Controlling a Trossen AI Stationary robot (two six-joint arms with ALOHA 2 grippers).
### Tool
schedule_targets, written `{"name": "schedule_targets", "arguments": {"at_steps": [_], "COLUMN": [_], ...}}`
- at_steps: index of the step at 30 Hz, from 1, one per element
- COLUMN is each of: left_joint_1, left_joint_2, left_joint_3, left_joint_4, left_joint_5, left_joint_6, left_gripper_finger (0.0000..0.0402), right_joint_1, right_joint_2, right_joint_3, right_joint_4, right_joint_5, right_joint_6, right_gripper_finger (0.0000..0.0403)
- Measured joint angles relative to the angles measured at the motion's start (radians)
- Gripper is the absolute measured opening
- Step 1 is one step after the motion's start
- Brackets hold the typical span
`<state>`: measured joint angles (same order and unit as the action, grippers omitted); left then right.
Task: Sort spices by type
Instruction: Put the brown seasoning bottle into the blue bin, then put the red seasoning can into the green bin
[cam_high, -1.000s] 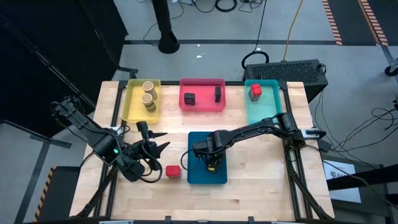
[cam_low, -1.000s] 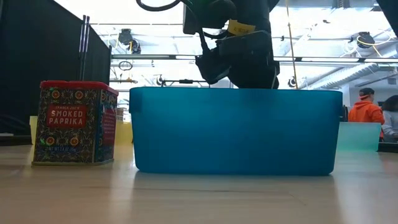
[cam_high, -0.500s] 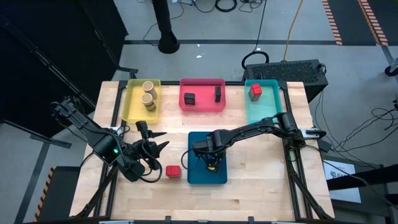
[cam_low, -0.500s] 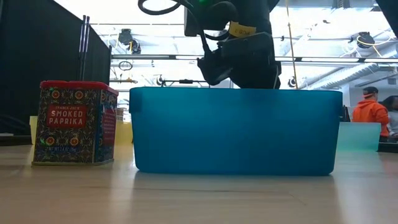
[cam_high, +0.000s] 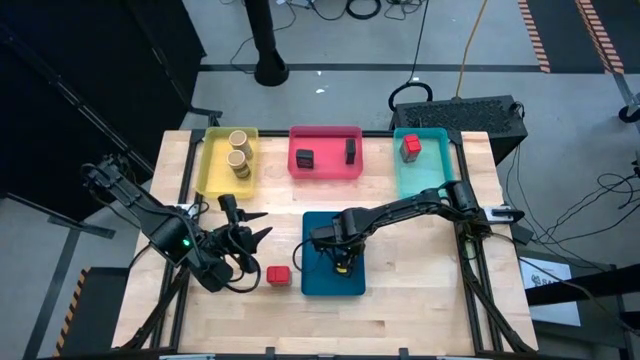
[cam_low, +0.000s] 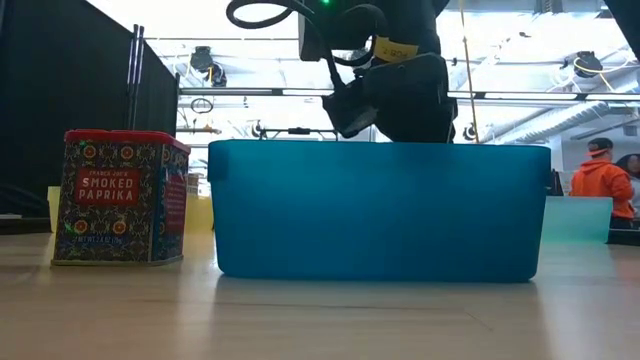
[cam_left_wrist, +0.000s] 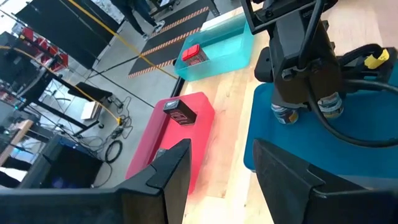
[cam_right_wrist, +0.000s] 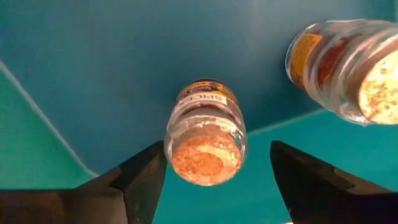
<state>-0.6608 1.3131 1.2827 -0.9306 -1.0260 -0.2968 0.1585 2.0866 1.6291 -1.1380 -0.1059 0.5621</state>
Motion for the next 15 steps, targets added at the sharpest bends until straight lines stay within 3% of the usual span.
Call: {"name": "schedule_targets", "arguments": {"at_steps": [8,15], "left_joint_1": [0.000,0.000], "left_joint_2": [0.000,0.000], "left_joint_3": [0.000,0.000], "left_joint_4": [0.000,0.004], "left_joint_5": [0.000,0.068], "left_joint_6": [-0.014,-0.052], "left_gripper_finger": [0.0177,0.0177], "right_joint_1": [-0.002,0.029], "right_joint_2": [-0.068,-0.212], "right_joint_3": [0.000,0.000], "right_joint_4": [-0.008,-0.037], "right_joint_5": [0.022,0.247], "right_joint_6": [0.001,-0.009], "right_gripper_finger": [0.0267,0.0267]}}
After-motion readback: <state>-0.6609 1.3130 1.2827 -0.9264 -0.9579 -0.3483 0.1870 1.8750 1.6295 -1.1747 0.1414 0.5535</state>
